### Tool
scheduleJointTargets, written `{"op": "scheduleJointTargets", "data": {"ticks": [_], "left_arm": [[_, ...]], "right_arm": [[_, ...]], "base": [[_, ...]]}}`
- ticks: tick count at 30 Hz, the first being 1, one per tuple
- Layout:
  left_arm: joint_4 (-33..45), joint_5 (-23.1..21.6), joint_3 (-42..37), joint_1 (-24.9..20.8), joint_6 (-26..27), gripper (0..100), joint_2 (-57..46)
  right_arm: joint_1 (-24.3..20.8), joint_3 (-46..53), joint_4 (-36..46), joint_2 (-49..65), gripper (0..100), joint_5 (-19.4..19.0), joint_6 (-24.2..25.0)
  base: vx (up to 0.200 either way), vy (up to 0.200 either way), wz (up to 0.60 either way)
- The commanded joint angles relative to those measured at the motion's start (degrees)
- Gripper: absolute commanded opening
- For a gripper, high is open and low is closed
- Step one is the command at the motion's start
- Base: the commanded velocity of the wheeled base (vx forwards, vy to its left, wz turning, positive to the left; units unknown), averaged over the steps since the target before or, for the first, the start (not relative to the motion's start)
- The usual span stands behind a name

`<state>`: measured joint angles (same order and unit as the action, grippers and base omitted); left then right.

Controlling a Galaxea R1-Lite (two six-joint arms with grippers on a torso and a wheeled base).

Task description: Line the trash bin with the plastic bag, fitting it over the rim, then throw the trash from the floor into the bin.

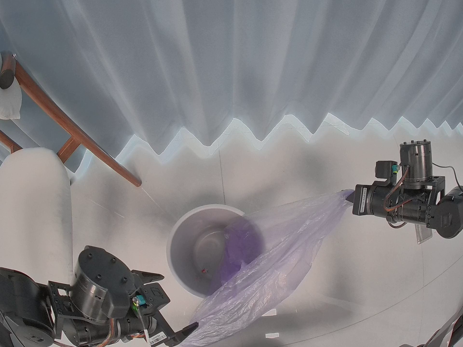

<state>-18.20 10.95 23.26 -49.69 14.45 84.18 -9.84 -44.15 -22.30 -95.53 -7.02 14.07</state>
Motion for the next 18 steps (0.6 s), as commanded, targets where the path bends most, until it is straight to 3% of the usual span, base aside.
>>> {"op": "scheduleJointTargets", "data": {"ticks": [1, 18], "left_arm": [[-0.08, -0.4, 0.3, -0.58, 0.14, 100, 1.52], [0.1, 0.04, 4.87, -6.12, 0.06, 100, 10.75]], "right_arm": [[-0.27, -0.14, -0.03, -0.19, 0, -0.01, -0.01], [-0.36, -1.29, -0.03, -0.98, 0, 0.08, -0.01]], "base": [[0.0, 0.0, 0.0], [0.0, 0.0, 0.0]]}}
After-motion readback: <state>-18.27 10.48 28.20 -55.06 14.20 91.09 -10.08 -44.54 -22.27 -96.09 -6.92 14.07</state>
